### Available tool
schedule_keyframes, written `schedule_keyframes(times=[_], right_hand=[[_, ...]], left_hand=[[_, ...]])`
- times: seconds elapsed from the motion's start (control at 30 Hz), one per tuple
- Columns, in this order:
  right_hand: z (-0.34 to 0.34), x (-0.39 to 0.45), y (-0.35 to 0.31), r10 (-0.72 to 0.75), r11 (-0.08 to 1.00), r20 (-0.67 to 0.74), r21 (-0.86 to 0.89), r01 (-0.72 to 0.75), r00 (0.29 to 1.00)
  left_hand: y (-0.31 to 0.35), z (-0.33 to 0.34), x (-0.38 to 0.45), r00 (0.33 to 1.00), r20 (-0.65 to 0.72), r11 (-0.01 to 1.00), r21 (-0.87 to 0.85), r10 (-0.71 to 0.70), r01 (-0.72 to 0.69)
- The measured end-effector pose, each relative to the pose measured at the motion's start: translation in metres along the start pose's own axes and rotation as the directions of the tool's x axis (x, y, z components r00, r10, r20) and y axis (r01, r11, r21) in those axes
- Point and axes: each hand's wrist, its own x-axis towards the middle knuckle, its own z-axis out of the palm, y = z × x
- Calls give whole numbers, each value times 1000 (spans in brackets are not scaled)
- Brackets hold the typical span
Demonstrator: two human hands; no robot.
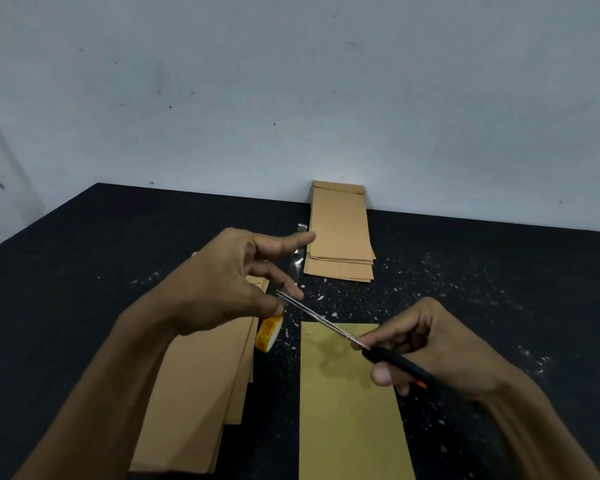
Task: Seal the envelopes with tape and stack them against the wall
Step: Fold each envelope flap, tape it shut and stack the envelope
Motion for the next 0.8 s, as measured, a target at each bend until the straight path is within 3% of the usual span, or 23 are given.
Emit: schedule_keyframes(times=[0.37, 0.53, 0.63, 0.73, 0.8], right_hand=[[2, 0, 4, 32, 999, -34, 0, -32, 999], [-3, -7, 1, 66, 998, -136, -5, -68, 988], [-9, -9, 0, 100, 989, -404, -62, -136, 909], [-18, -2, 6, 156, 931, -645, -156, -329, 748], [-22, 5, 11, 201, 868, -723, -181, -462, 661]], left_hand=[[-8, 2, 1, 999, 39, 999, 10, -36, 36], [-5, 5, 3, 995, -95, 998, -48, 43, -48], [-2, 7, 6, 974, -189, 988, -71, 121, -137], [0, 15, 9, 960, -228, 973, -121, 165, -196], [1, 23, 12, 955, -236, 967, -134, 182, -218]])
